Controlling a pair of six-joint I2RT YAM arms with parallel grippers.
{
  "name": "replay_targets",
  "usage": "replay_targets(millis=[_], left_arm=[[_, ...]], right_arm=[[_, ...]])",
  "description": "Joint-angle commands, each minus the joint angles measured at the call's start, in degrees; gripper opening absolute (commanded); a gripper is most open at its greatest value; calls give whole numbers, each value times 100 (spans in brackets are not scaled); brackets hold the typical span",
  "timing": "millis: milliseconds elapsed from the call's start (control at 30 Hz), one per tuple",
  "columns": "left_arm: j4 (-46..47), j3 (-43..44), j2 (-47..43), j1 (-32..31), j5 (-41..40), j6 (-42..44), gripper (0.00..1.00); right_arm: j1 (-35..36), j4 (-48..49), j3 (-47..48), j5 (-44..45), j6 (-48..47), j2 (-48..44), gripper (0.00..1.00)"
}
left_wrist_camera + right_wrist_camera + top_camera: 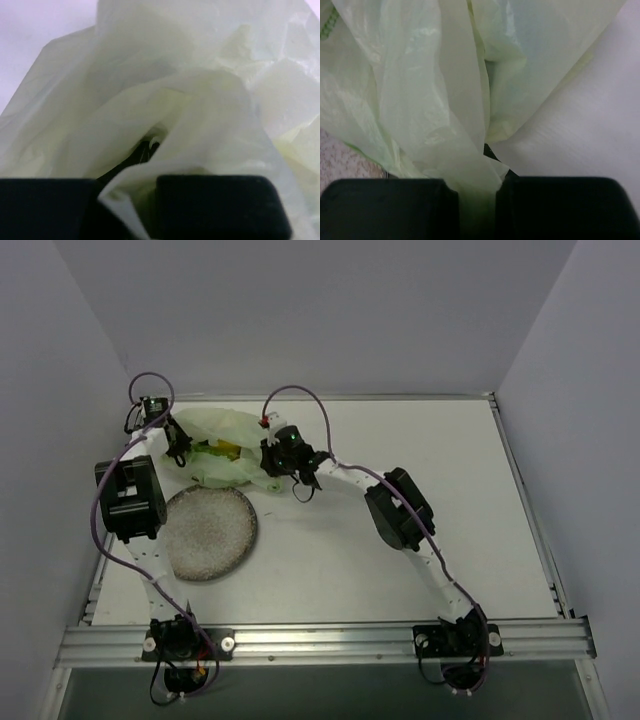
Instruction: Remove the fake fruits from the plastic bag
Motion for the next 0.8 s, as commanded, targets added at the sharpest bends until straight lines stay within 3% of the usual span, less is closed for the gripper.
replay_targets(millis=[0,67,233,333,367,500,667,767], left_arm=[[-85,889,172,-252,8,94,2],[-94,1144,313,-357,52,94,2],[160,567,-212,-271,-106,50,3],[458,-249,-913,-86,-54,-161,33],[511,-452,-1135,28,-54,-292,55],[591,-1209,-2102,64,-88,-407,75],[311,-1956,-3403,-155,-290,-478,77],[327,-2586,-4115,-462,-475,-644,63]], right_arm=[[-49,1333,-1052,256,376,-1160,1],[-57,1562,-1809,397,455,-1565,0],[-128,1660,-2189,380,719,-1681,0],[-163,1624,-2233,397,860,-1724,0],[-180,1685,-2268,389,947,-1742,0],[-189,1782,-2461,327,1018,-1900,0],[-224,1783,-2497,318,1027,-1883,0],[-259,1791,-2497,196,1071,-1830,0]])
